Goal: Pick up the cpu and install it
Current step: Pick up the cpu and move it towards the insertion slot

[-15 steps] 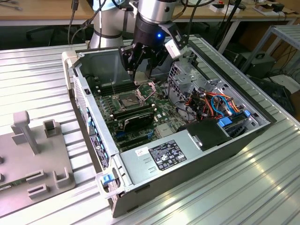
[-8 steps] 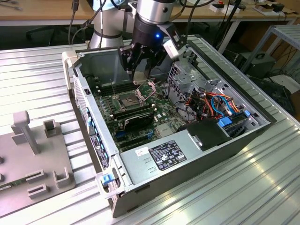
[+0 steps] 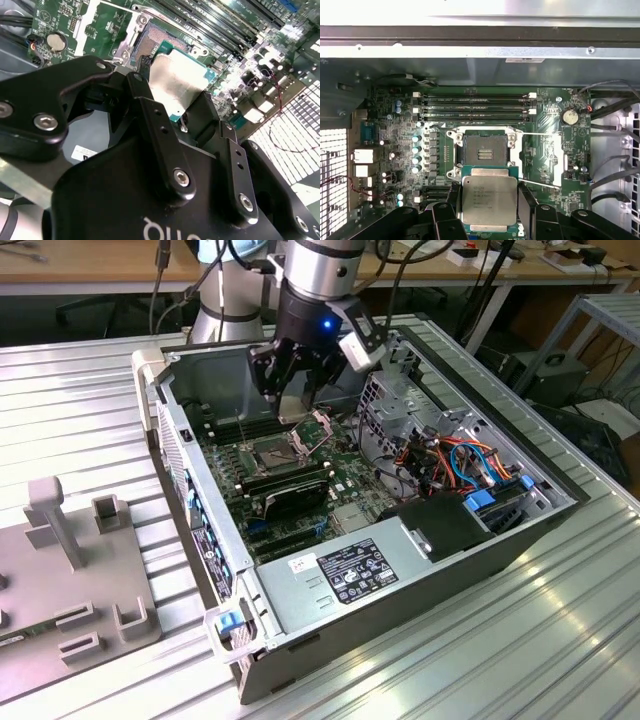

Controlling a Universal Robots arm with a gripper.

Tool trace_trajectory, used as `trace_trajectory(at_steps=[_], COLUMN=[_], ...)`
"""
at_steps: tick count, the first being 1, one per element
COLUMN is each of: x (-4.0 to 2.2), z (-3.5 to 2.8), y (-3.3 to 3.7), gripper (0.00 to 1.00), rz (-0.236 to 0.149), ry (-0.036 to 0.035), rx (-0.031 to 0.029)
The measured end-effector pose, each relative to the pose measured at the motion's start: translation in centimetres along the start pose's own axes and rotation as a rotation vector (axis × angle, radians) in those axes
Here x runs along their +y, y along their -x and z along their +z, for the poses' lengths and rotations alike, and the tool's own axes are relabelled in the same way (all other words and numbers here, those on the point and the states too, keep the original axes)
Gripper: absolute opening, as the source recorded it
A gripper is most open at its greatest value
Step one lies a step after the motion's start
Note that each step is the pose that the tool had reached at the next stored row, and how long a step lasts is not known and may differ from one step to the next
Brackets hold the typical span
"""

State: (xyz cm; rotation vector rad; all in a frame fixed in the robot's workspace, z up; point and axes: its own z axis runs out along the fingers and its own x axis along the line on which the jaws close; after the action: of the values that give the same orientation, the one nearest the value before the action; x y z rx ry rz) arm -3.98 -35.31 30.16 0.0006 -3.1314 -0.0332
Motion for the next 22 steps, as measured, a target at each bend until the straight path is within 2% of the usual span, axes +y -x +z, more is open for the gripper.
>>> trace_trajectory(at_steps=[7,12,17,19,22], x=[0.51,0.5,1.06,1.34,1.35], z=[1.62,2.12,2.58,2.73,2.77], y=[-0.05,-0.06,-0.1,-0.11,-0.11], gripper=[0.55,0.55,0.55,0.55,0.55], rz=[0.0,-0.011,-0.046,-0.049,-0.049], ry=[0.0002,-0.0001,-0.0004,-0.0005,-0.0006], rx=[0.0,0.0002,0.0008,0.0009,0.001])
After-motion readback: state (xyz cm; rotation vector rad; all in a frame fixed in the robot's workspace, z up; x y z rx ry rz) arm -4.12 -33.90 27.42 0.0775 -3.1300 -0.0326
